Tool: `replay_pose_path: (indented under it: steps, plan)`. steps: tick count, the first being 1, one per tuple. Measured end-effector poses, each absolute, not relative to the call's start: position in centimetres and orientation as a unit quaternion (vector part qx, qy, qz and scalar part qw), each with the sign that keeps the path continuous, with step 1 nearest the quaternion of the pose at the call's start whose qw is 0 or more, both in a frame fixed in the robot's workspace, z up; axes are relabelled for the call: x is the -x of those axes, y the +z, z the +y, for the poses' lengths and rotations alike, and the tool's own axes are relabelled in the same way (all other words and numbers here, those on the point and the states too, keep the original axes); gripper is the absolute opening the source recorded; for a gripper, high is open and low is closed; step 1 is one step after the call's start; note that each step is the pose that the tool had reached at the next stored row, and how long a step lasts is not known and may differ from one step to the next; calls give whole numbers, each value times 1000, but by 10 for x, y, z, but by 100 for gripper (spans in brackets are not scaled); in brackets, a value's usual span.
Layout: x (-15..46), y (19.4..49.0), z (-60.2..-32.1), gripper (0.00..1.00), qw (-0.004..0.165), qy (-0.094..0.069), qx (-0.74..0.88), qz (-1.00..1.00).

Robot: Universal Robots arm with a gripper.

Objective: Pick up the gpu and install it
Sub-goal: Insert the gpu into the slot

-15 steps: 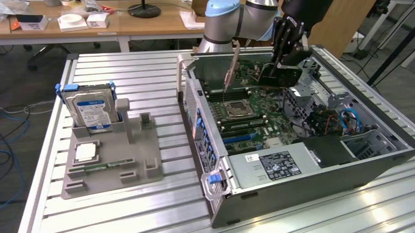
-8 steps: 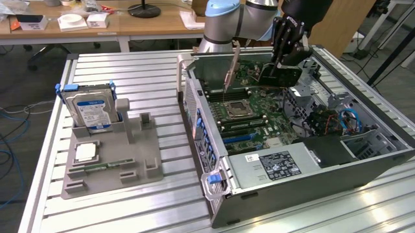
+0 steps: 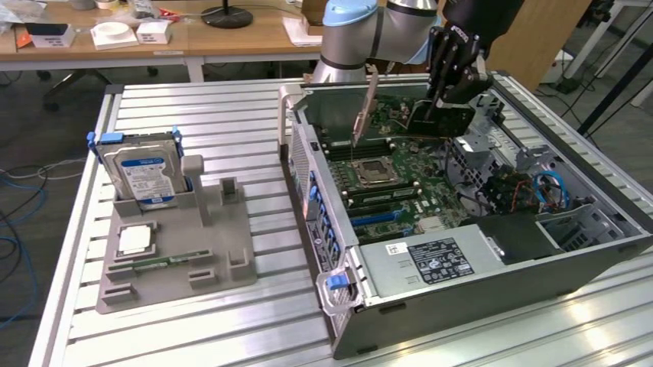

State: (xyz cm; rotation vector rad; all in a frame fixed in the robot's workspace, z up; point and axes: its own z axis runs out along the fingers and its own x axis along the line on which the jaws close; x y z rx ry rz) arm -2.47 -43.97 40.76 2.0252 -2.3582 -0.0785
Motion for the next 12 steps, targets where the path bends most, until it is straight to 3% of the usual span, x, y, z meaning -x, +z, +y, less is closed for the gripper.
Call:
replay_pose_path:
  steps: [12]
  plan:
    - [25,408,-440,26,16,-25,-660,-751]
